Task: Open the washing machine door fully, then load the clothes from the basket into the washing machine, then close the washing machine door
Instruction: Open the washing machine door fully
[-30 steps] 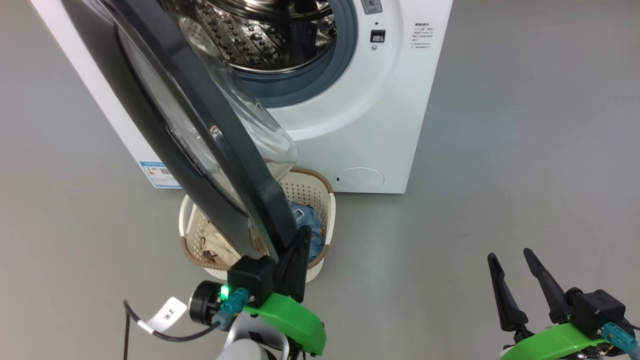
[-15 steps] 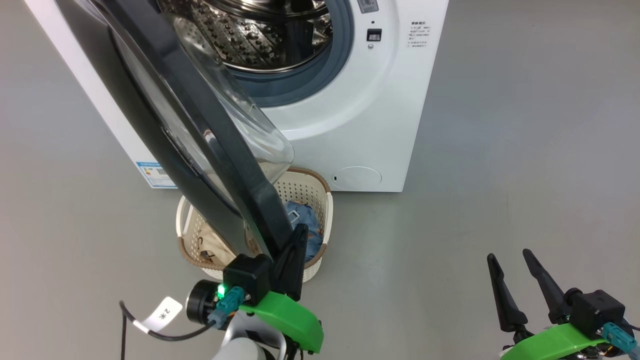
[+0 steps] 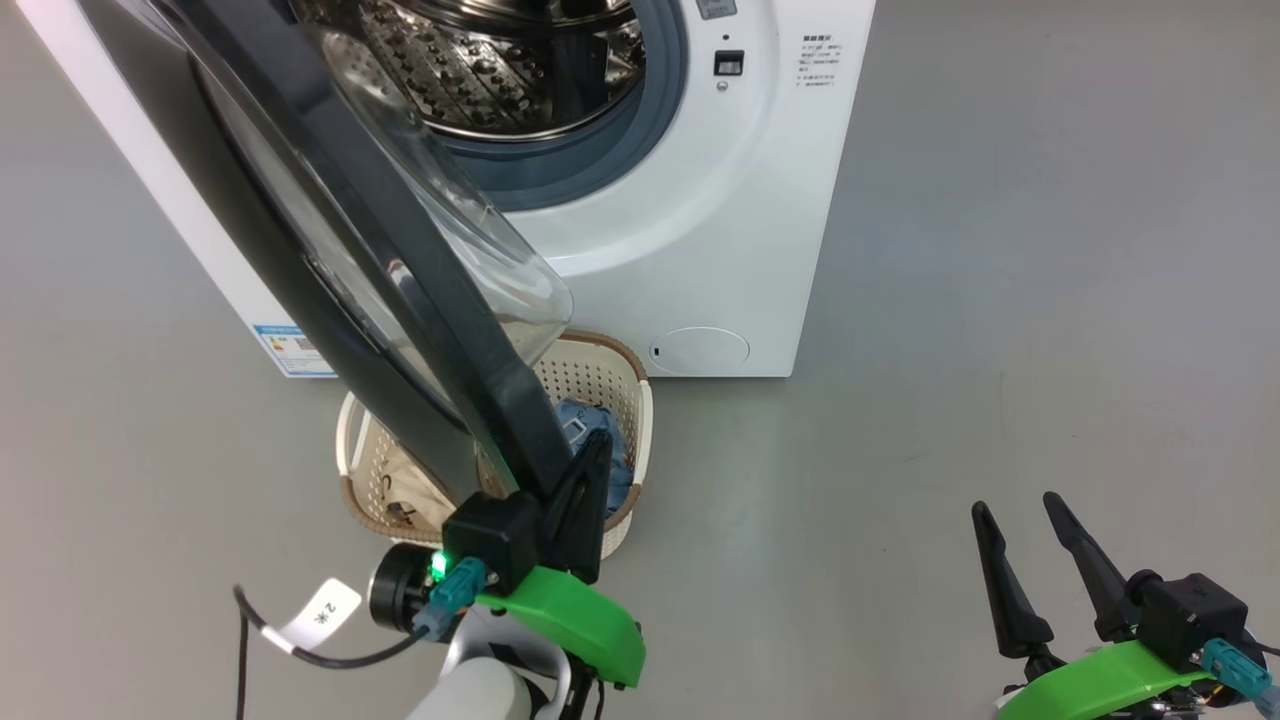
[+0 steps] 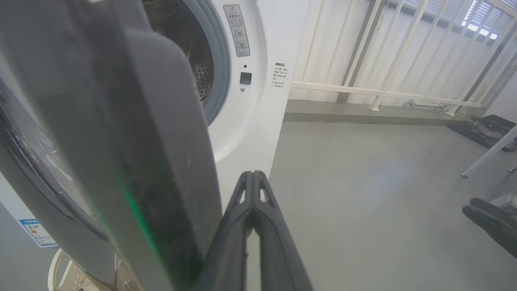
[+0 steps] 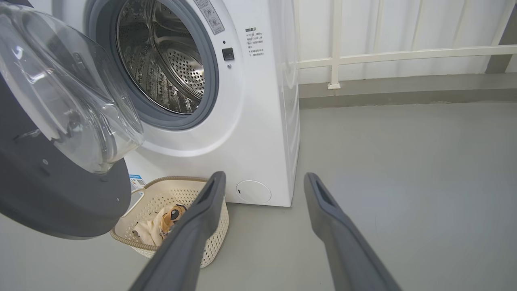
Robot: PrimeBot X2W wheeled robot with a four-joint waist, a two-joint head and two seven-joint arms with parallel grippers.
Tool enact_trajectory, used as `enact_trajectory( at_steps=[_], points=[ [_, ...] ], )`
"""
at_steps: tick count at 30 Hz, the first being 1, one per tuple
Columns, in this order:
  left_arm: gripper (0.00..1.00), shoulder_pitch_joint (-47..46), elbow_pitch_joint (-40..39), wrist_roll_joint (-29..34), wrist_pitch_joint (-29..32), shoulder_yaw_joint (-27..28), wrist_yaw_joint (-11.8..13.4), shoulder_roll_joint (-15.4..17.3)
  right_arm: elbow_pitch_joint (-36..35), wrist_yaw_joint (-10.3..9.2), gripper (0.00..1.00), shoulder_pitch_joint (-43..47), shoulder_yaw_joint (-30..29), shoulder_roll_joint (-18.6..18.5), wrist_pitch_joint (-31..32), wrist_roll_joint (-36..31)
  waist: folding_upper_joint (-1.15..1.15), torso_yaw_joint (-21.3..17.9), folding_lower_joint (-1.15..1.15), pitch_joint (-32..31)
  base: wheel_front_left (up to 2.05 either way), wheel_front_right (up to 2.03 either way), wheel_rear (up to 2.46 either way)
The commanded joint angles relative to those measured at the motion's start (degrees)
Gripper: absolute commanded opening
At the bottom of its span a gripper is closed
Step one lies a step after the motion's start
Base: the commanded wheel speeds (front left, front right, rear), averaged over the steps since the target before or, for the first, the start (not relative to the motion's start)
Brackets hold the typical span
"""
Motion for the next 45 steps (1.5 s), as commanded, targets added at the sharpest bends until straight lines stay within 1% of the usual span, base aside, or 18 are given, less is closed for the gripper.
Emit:
enact_trajectory(
  at_steps=[1,7,14,22,29,35,41,45],
  points=[
    [0.00,-2.33,-1.08,-0.54,-0.75,1.81,0.48,0.85,-1.19,0.08,1.00,-1.41,1.46,-0.57,-0.69,0.75,0.00,-0.04,0.00,0.00,0.00,0.00,0.00],
    [0.00,-2.59,-0.26,-0.78,-1.07,2.54,0.80,1.35,-1.15,0.08,1.00,-1.42,1.32,-0.41,-0.69,0.72,0.00,0.10,0.00,-0.20,0.00,0.00,0.00],
    [0.00,-1.60,-0.33,-1.25,-1.33,3.52,1.56,2.24,-1.19,0.08,1.00,-1.16,1.05,-0.35,-0.69,0.70,0.00,1.26,0.00,-0.40,0.00,0.00,0.00],
    [0.00,-0.16,-1.75,-1.42,-1.14,3.60,2.18,3.40,-1.14,0.08,1.00,-0.76,1.05,-0.36,-0.69,0.62,0.00,2.95,0.00,-0.72,0.00,0.00,0.00],
    [0.00,0.78,-3.29,-1.22,-0.59,3.09,2.76,4.03,-1.27,0.08,1.00,-0.77,1.18,-0.49,-0.69,0.59,0.00,3.53,0.00,-0.50,0.00,0.00,0.00],
    [0.00,2.38,-6.00,-0.81,0.20,2.43,3.44,5.21,-1.50,0.08,1.00,-0.59,0.99,-0.77,-0.69,0.70,0.00,3.96,0.00,-0.10,0.00,0.00,0.00],
    [0.00,4.83,-10.08,-0.27,1.47,2.13,4.95,7.08,-1.71,0.08,1.00,-0.49,0.77,-0.92,-0.69,0.63,0.00,4.56,0.00,0.18,0.00,0.00,0.00],
    [0.00,7.21,-13.93,0.13,2.31,2.04,6.41,8.48,-1.78,0.08,1.00,-0.44,0.74,-1.08,-0.69,0.65,0.00,5.13,0.00,0.30,0.00,0.00,0.00]
  ],
)
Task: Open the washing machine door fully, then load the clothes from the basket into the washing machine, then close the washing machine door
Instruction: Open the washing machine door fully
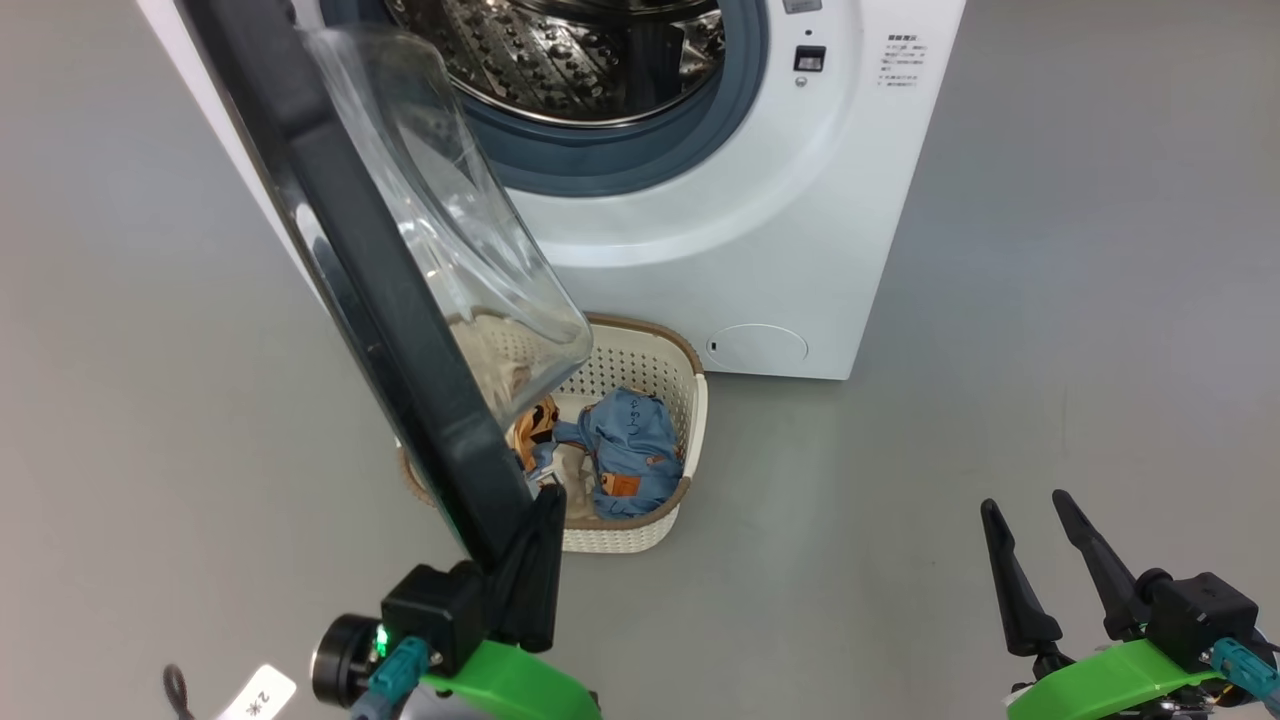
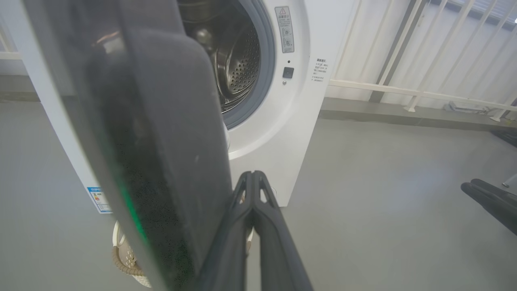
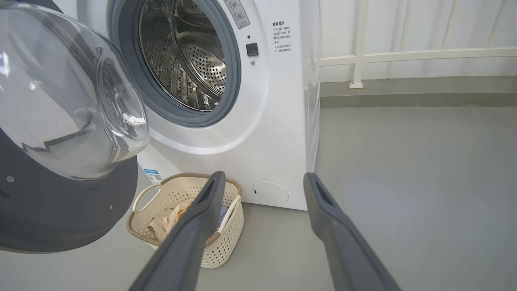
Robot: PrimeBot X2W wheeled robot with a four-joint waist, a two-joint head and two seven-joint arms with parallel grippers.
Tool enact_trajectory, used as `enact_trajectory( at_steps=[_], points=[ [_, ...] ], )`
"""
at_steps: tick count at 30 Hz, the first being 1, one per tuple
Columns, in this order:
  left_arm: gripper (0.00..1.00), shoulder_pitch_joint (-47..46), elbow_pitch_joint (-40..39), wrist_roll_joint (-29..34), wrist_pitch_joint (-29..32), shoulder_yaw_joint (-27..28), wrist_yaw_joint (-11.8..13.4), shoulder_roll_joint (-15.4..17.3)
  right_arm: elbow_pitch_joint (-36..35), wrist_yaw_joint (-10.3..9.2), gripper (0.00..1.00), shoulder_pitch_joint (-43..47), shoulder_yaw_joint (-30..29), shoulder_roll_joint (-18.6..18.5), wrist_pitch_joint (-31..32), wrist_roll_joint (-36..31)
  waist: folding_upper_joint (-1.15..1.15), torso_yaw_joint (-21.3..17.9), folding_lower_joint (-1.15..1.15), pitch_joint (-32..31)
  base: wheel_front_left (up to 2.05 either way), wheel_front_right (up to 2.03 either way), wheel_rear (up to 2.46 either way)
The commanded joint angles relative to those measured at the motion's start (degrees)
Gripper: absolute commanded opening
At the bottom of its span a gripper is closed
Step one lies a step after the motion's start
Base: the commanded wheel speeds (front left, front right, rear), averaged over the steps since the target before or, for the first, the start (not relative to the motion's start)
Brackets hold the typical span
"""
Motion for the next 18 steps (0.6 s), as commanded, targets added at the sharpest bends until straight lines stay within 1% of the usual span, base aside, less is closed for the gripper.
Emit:
enact_trajectory(
  at_steps=[1,5,18],
  points=[
    [0.00,-0.12,-1.75,0.61,0.30,2.44,1.06,1.62,-1.51,0.09,1.00,-0.45,1.20,-0.77,-0.69,0.69,0.00,0.33,0.00,-0.03,0.00,0.00,0.00],
    [0.00,1.01,-3.08,0.27,0.66,2.95,1.77,2.40,-1.31,0.09,1.00,-0.37,1.49,-0.75,-0.69,0.76,0.00,0.78,0.00,-0.33,0.00,0.00,0.00],
    [0.00,2.95,-3.28,-1.19,-0.45,6.70,3.72,4.58,-1.21,0.09,1.00,-0.03,1.88,-0.98,-0.69,1.34,0.00,1.22,0.00,-1.03,0.00,0.00,0.00]
  ],
)
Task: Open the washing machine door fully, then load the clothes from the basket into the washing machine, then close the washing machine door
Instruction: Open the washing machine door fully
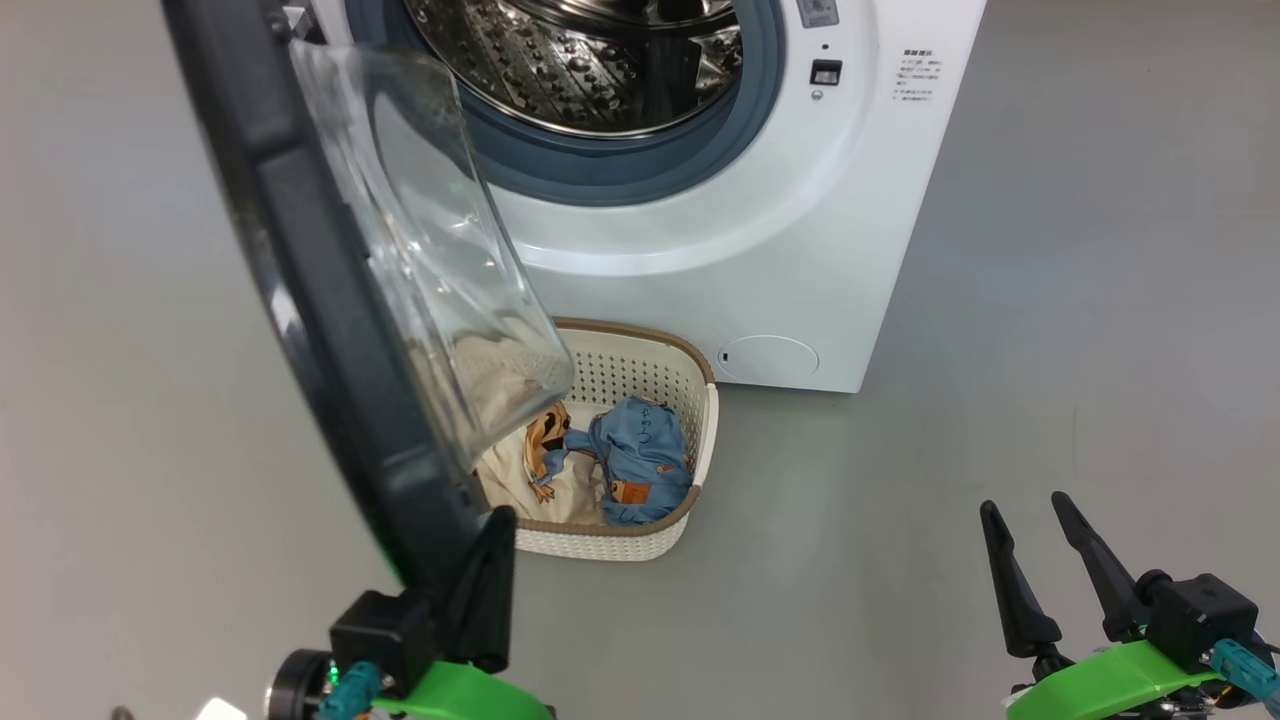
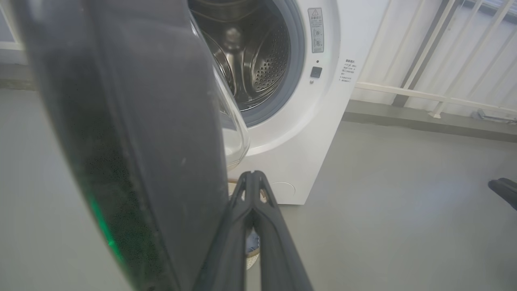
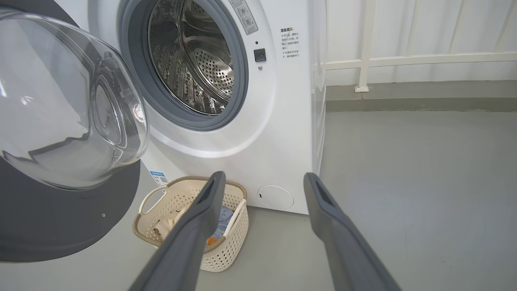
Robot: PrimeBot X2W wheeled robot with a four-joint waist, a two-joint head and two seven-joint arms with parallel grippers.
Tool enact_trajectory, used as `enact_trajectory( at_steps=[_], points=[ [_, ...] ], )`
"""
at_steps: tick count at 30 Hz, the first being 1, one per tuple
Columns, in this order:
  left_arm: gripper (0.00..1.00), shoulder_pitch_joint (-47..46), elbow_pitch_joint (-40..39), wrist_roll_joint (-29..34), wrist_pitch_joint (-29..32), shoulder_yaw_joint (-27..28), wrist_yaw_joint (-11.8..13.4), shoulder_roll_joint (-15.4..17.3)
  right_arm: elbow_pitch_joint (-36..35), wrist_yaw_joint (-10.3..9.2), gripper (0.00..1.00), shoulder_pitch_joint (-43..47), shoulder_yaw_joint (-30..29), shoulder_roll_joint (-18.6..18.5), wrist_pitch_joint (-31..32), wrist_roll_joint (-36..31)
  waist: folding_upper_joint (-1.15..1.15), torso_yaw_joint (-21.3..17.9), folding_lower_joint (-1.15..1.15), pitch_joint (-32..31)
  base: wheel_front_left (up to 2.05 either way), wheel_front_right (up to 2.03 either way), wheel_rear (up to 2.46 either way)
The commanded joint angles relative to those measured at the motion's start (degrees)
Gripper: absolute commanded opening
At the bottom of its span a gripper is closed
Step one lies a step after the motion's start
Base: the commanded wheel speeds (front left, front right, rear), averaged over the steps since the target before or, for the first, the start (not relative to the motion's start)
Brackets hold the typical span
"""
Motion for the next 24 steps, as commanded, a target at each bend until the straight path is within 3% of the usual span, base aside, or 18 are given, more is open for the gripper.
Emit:
enact_trajectory(
  at_steps=[1,24],
  points=[
    [0.00,-1.03,-0.82,-0.48,-0.64,4.29,1.88,2.68,-1.34,0.08,1.00,-0.03,1.63,-0.83,-0.69,0.75,0.00,0.19,0.00,-0.10,0.00,0.00,0.00],
    [0.00,3.65,0.63,-4.69,-2.78,13.94,5.17,6.89,-1.43,0.08,1.00,0.74,1.90,-1.50,-0.69,0.67,0.00,4.78,0.00,-0.57,0.00,0.00,0.00]
  ],
)
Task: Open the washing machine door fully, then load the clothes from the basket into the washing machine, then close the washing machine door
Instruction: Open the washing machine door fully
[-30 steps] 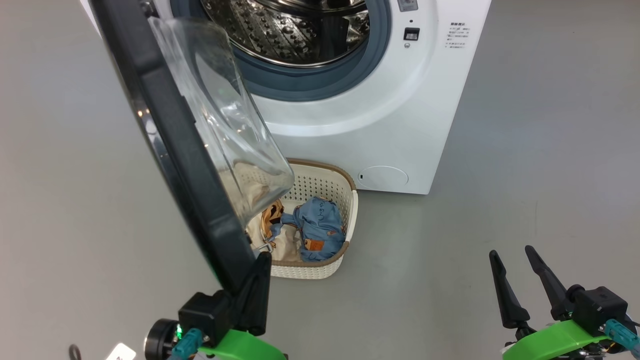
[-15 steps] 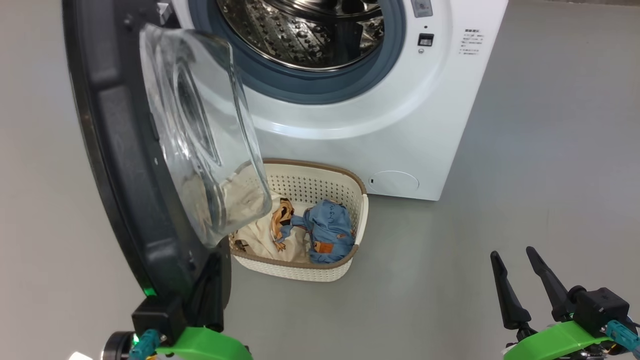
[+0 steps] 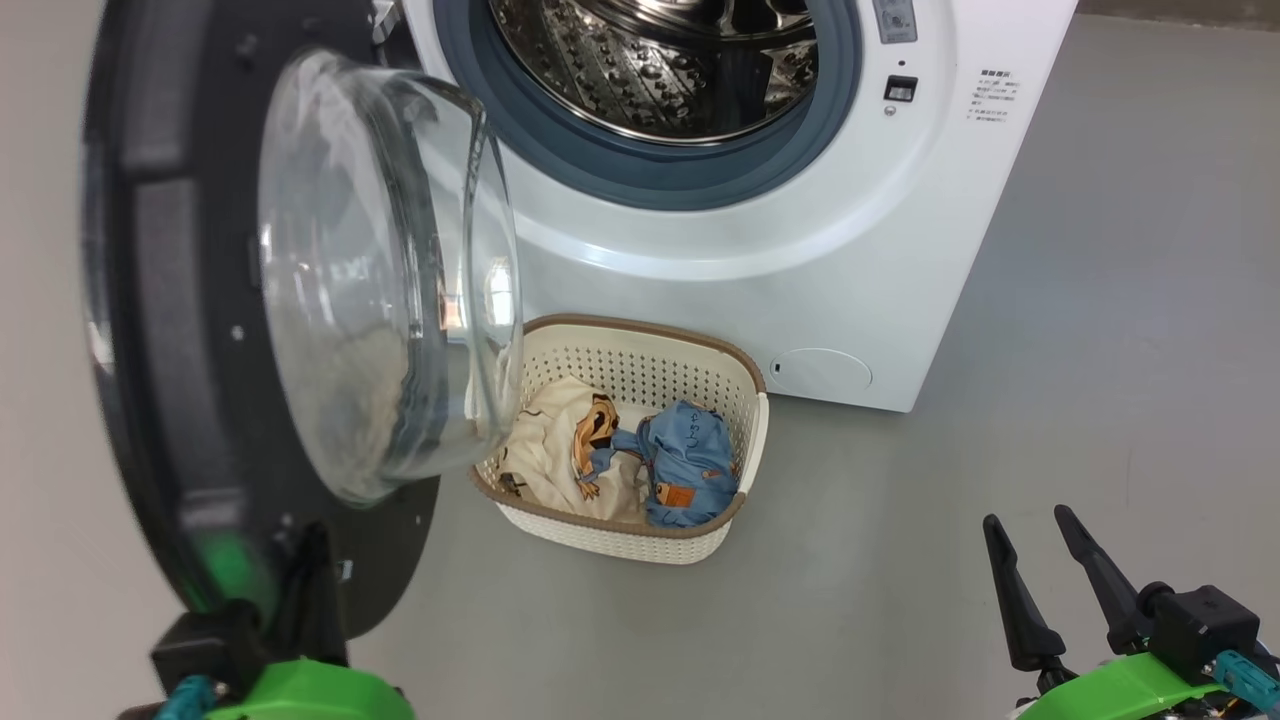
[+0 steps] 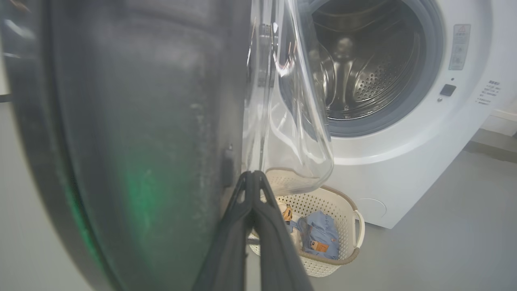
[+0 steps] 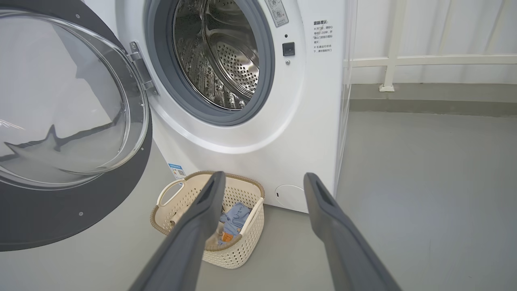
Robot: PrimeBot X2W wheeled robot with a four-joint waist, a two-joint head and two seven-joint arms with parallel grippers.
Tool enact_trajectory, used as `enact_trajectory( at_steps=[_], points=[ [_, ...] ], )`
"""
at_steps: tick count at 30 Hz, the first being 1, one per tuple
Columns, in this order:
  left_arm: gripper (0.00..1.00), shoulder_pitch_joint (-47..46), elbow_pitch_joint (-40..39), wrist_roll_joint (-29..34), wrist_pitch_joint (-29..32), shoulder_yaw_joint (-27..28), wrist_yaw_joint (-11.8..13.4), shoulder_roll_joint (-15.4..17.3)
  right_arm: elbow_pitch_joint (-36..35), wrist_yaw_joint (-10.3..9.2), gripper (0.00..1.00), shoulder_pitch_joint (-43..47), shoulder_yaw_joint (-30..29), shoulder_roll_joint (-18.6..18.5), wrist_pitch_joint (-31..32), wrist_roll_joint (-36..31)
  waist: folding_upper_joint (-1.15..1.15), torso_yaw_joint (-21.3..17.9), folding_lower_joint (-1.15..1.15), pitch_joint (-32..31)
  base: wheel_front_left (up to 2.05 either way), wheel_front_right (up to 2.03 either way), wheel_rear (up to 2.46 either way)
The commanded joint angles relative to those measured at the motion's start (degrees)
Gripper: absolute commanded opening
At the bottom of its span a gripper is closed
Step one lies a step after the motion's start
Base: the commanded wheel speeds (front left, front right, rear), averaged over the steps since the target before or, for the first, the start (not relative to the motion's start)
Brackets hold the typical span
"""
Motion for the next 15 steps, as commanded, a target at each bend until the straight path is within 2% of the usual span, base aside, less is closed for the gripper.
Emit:
enact_trajectory(
  at_steps=[1,15],
  points=[
    [0.00,-1.08,0.15,-0.59,-0.88,4.13,0.70,2.42,-1.47,0.09,1.00,-0.49,1.80,-1.12,-0.70,0.66,0.00,0.09,0.00,0.29,0.00,0.00,0.00],
    [0.00,-5.51,8.90,-4.33,-2.66,14.42,-1.16,4.17,-2.06,0.09,1.00,-1.84,2.43,-3.53,-0.70,0.79,0.00,-1.05,0.00,3.43,0.00,0.00,0.00]
  ],
)
